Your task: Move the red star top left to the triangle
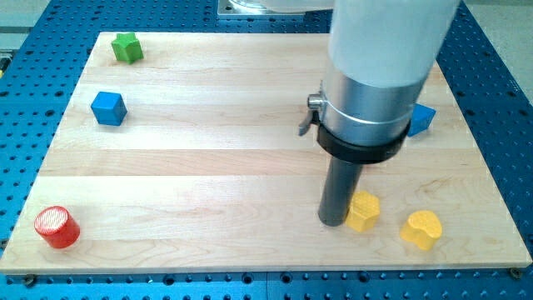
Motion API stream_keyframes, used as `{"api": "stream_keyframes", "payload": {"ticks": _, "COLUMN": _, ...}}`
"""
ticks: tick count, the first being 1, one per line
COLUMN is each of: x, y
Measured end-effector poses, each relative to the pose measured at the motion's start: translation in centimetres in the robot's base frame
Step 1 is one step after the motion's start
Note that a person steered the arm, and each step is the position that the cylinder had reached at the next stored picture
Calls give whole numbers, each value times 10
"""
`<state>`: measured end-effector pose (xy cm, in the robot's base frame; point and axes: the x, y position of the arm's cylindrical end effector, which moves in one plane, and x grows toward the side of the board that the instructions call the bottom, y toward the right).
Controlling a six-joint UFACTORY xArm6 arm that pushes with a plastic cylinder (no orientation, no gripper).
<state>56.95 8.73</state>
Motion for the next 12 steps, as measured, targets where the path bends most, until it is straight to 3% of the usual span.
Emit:
{"api": "stream_keyframes", "payload": {"ticks": 2, "x": 10, "y": 54}}
{"api": "stream_keyframes", "payload": {"ticks": 4, "x": -54, "y": -15}}
{"api": "stream_keyframes", "payload": {"ticks": 6, "x": -56, "y": -19}}
{"api": "stream_keyframes", "payload": {"ticks": 8, "x": -57, "y": 59}}
{"api": "stream_keyframes", "payload": {"ticks": 9, "x": -109, "y": 47}}
{"api": "stream_keyframes", "payload": {"ticks": 10, "x": -121, "y": 23}}
{"api": "stream_keyframes", "payload": {"ticks": 11, "x": -89, "y": 95}}
{"api": "stream_keyframes", "payload": {"ticks": 12, "x": -91, "y": 193}}
